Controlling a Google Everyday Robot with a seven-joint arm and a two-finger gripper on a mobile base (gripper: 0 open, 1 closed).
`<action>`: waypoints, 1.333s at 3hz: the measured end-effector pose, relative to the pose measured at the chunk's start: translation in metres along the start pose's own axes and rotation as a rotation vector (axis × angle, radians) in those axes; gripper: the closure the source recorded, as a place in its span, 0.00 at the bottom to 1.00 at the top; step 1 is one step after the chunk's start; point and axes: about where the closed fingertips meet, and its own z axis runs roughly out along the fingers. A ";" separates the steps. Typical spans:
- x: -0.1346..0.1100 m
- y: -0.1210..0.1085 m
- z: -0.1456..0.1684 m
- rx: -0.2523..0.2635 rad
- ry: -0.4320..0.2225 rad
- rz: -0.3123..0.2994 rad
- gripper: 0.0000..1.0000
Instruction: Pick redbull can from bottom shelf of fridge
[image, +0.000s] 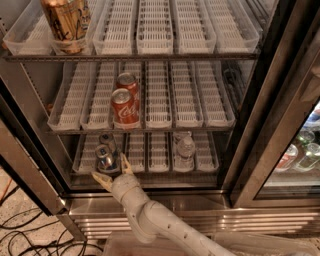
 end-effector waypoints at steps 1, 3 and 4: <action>0.001 0.003 0.005 -0.015 0.001 -0.001 0.25; -0.003 0.004 0.016 -0.026 -0.013 -0.018 0.26; -0.008 -0.002 0.017 -0.008 -0.025 -0.028 0.27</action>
Offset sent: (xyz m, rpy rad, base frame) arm 0.0092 0.0153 0.0000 -0.0142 -0.0122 0.0394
